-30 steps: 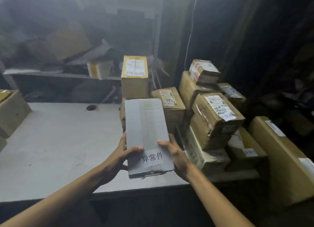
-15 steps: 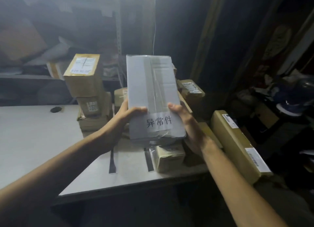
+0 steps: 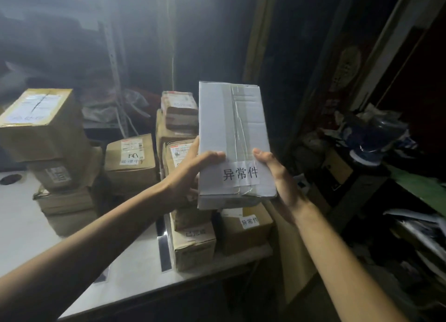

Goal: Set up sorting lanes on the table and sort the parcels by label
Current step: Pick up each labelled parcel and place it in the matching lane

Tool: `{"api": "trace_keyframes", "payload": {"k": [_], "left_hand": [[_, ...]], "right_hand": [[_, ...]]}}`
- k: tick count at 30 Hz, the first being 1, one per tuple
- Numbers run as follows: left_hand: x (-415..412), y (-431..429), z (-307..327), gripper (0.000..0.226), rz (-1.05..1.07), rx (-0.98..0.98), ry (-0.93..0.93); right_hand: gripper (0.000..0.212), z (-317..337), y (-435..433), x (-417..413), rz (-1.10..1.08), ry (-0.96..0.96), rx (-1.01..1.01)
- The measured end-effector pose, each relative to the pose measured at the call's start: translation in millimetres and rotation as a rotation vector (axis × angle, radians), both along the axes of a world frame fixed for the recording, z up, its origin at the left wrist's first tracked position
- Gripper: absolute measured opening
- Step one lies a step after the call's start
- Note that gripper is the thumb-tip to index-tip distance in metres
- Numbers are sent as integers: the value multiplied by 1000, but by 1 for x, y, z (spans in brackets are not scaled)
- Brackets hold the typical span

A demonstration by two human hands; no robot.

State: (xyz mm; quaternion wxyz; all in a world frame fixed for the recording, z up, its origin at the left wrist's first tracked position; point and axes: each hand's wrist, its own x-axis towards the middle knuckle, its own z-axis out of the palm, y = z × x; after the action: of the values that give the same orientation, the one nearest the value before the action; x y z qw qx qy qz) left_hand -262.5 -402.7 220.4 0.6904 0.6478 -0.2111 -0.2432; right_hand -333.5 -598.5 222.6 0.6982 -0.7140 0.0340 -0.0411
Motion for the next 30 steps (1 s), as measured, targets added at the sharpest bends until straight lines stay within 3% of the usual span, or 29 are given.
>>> {"api": "trace_keyframes", "payload": {"k": [4,8,10,13,17,20,23,26,30], "left_hand": [[14,-42,-6,75,3,-33,55],[21,-83,-14,73,21,-10,129],[25,-103,-17,72,68,-1,105],[29,-127,-21,58,179,147,-37],[26,-159,-37,86,243,406,-156],[29,-172,-58,91,292,524,-134],[38,-172,-74,87,300,683,-149],[43,-171,-88,79,278,879,-257],[49,-170,-94,73,188,1153,-619]], "right_hand": [[40,2,-36,5,-30,-4,56],[57,-13,-72,21,-87,17,42],[49,-21,-90,29,-76,6,30],[53,-37,-117,45,-21,40,-87],[85,-73,-145,79,28,128,-284],[72,-85,-151,98,160,177,-330],[80,-101,-152,116,266,230,-357],[91,-112,-146,124,302,218,-513],[105,-110,-146,127,287,29,-1021]]}}
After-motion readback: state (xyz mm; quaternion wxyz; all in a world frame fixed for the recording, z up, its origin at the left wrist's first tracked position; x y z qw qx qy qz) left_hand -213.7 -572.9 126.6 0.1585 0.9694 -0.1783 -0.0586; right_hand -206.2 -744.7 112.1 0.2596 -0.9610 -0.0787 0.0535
